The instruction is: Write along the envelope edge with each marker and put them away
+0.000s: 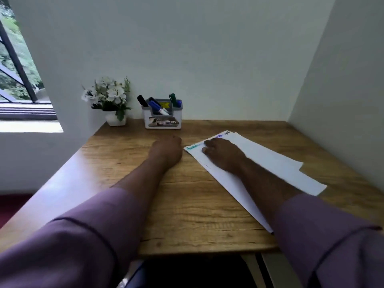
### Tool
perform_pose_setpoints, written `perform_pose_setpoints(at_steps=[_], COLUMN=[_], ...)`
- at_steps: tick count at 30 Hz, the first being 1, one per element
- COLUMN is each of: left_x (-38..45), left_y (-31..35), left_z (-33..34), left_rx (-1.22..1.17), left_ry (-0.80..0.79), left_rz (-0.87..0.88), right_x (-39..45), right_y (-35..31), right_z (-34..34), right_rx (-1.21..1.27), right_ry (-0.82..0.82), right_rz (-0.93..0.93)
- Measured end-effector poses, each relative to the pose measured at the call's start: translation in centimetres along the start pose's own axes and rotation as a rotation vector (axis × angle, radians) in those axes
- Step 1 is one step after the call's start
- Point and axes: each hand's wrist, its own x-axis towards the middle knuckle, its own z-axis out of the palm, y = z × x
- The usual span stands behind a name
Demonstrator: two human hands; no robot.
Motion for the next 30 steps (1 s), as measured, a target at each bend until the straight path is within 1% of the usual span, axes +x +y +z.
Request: perform_pose_setpoints(at_steps=[6, 9, 13, 16, 21, 23, 27, 30], left_x=[-0.3, -0.1, -0.6, -1.2, -1.1, -1.0, -1.0, -1.0], left_y=[-0.4, -0.5, -0.8, -0.5, 0.4, 0.8, 0.9, 1.0], left_z=[0.0, 0.6, 1.5, 1.3, -0.2, -1.0, -1.2, -1.4], left_rx=[-0.075, -0.066, -0.065, -0.078, -0.110, -0.109, -0.081, -0.052], left_ry=[-0.050, -0.079, -0.037, -0.063, -0.172, -0.200, -0.259, -0.286], left_rz=[0.044, 0.019, -0.011, -0.042, -0.098, -0.100, -0.108, -0.090], right_x=[1.0, 1.4, 1.1, 0.7, 0.8, 0.8, 0.5, 0.6], right_y=[1.4, 1.9, 2.1, 1.5, 1.0, 0.6, 0.0, -0.1], right_z=[1.6, 2.2, 2.9, 2.8, 1.7, 0.8, 0.3, 0.0], right_rx=[-0.043, -0.024, -0.010, -0.026, -0.036, -0.021, 0.013, 0.019], right_ry=[0.063, 0.085, 0.136, 0.077, -0.053, -0.076, -0.045, -0.060], right_rz=[-0.051, -0.045, -0.024, 0.023, 0.060, 0.096, 0.126, 0.134])
